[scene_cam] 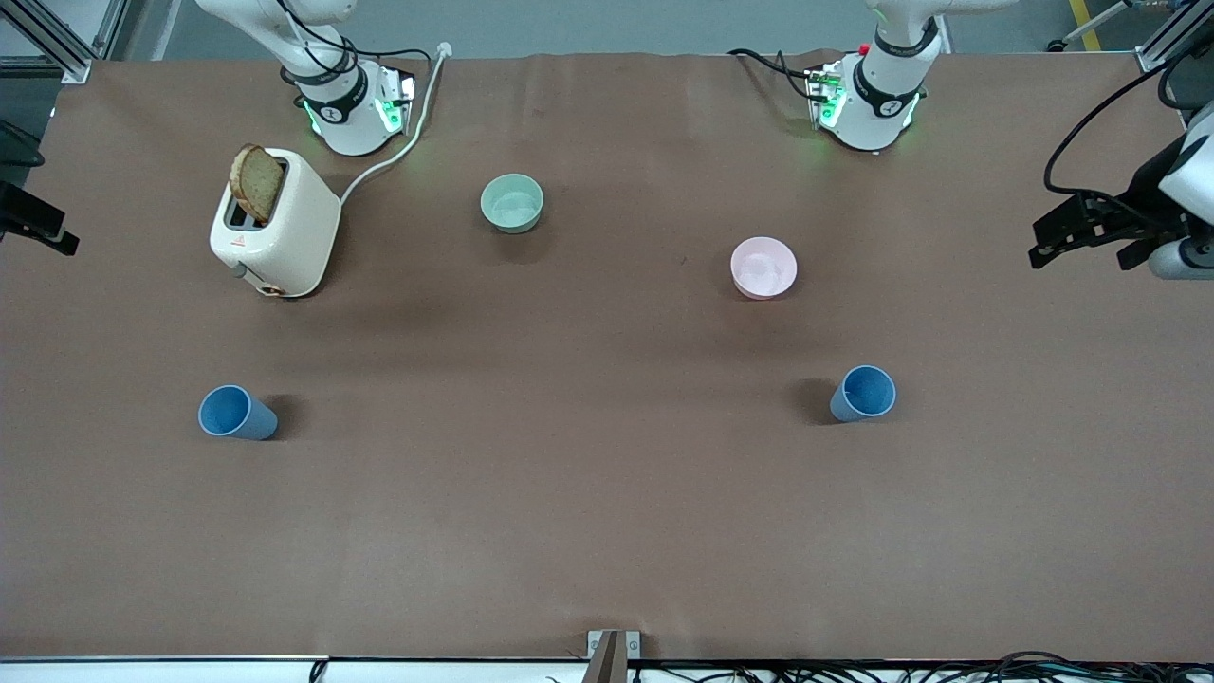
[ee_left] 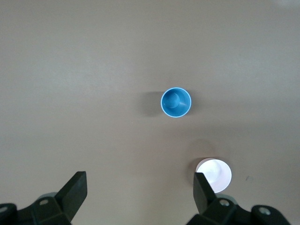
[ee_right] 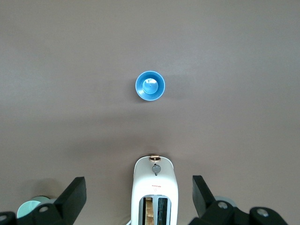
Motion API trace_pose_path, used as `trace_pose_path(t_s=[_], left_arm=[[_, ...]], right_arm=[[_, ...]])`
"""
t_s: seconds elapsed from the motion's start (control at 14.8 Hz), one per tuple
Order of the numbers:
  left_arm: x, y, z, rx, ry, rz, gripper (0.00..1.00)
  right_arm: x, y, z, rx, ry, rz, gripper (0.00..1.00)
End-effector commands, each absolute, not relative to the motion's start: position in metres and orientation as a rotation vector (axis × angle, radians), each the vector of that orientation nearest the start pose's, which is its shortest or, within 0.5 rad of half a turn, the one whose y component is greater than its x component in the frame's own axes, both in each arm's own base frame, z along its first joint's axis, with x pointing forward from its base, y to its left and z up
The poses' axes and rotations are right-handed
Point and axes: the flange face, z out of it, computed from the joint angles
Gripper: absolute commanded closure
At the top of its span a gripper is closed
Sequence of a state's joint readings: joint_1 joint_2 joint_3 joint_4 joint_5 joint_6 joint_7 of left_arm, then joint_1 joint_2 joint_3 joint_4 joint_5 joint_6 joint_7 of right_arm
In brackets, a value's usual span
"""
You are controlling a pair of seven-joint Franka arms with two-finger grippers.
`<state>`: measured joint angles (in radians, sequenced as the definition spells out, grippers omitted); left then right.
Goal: Stack blue cups with both arms
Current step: 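Reach the left and right grippers down to the two blue cups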
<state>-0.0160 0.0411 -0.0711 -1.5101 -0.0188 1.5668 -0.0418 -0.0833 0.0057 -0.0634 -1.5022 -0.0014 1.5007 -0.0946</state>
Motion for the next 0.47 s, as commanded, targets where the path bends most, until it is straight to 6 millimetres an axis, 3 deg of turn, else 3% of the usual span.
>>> trace_pose_path(t_s=[0.0,0.2,0.41], left_arm=[[0.579,-0.058,0.608,-3.172,0.094,0.037,0.00],[0.590,-0.048,0.590,-3.175,0.064,0.073,0.00],[0.612,-0.048,0.549,-3.175,0.061,0.102,0.00]], right_arm=[[0.538,-0.083,0.646,-3.128,0.110,-0.002,0.00],[0.545,-0.089,0.627,-3.129,0.122,-0.016,0.00],[0.549,-0.104,0.608,-3.136,0.152,-0.013,0.00]])
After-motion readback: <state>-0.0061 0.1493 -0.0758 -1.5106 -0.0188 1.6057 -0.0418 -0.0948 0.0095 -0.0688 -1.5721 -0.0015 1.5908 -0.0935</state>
